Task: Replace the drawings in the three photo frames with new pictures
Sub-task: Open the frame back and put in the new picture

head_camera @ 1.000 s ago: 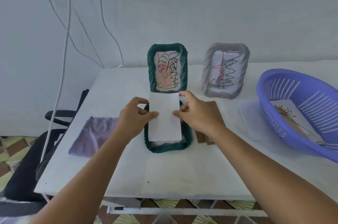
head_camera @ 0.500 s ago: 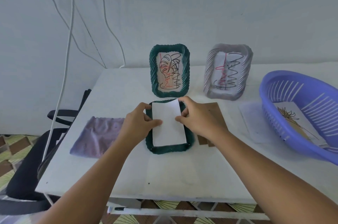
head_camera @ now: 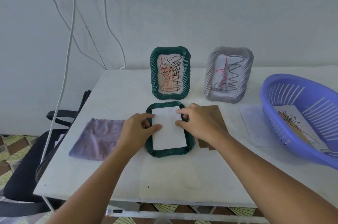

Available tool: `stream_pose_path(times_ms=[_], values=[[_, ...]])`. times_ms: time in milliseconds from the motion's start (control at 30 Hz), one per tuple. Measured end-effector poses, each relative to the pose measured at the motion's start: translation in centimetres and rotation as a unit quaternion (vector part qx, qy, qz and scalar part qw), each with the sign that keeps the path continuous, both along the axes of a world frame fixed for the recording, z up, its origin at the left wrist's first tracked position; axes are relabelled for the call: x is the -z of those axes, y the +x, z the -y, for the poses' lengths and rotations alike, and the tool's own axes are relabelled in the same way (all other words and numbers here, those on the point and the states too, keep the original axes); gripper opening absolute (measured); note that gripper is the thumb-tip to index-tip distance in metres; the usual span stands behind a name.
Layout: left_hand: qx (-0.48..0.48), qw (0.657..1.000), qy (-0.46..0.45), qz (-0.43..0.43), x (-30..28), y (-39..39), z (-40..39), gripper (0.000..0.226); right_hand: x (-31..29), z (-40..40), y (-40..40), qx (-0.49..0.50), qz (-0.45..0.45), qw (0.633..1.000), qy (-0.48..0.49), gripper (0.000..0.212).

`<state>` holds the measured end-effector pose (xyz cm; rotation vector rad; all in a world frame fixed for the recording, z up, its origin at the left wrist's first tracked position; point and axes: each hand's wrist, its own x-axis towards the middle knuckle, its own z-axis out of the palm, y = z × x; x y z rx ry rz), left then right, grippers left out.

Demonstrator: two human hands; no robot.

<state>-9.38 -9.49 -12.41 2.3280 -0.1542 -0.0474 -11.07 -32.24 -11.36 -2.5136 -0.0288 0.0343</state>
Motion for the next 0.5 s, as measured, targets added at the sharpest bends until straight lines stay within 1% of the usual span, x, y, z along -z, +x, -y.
stream_pose_path(times_ms=[367,500], values=[[-0.010,1.000,-0.011,0.017,0.53,-0.04,-0.28,0.044,0.20,0.14,0.08,-0.002,-0.002,1.000,0.012,0.052],[-0.008,0.999,-0.031,0.003,0.42,0.10,-0.20,0.039,0.06,0.17,0.03,-0.002,0.003,1.000,0.016,0.049]])
